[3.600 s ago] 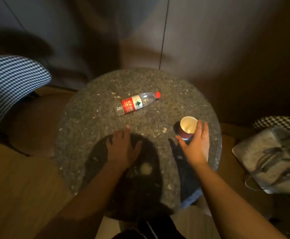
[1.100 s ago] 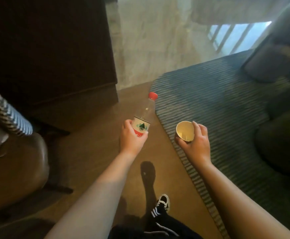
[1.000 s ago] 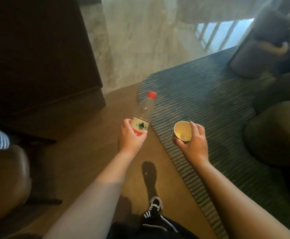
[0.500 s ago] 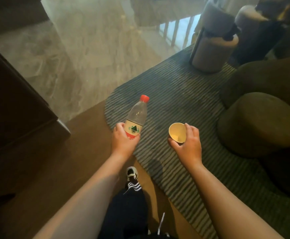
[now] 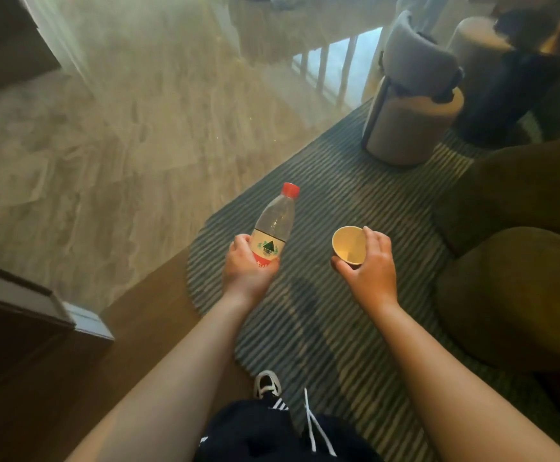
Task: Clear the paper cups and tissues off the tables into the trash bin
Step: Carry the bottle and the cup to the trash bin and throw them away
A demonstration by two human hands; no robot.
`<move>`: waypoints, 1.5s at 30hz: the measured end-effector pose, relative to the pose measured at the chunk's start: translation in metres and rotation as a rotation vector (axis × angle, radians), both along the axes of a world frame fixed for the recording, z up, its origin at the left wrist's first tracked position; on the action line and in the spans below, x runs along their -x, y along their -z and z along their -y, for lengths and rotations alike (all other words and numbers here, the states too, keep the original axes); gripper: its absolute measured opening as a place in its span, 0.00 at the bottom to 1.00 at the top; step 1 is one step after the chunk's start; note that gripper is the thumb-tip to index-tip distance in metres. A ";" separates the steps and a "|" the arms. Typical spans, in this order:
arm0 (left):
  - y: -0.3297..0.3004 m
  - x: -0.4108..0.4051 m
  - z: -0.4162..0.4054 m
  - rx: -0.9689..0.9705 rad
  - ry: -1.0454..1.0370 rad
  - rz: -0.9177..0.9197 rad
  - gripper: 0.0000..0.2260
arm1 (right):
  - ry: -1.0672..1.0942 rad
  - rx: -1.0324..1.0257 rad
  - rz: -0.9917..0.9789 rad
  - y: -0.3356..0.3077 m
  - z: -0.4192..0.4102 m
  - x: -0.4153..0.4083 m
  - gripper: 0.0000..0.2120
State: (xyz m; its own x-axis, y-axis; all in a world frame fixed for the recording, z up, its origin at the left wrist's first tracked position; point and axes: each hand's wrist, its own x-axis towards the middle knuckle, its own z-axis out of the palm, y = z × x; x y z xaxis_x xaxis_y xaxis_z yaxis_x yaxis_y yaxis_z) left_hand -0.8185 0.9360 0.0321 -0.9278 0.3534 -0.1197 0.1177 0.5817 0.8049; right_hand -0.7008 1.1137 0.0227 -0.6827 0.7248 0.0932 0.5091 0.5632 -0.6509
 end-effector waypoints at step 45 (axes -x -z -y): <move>0.033 0.863 -0.754 0.113 0.205 -0.066 0.24 | 0.102 0.117 0.045 0.012 -0.754 0.822 0.39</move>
State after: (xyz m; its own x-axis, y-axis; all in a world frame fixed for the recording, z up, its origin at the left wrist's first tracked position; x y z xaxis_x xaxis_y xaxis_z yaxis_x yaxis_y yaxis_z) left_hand -1.6817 1.6904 -0.0008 -0.8453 0.5227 -0.1109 0.2924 0.6262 0.7228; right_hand -1.5233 1.8680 0.0107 -0.6068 0.7945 -0.0251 0.5897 0.4288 -0.6844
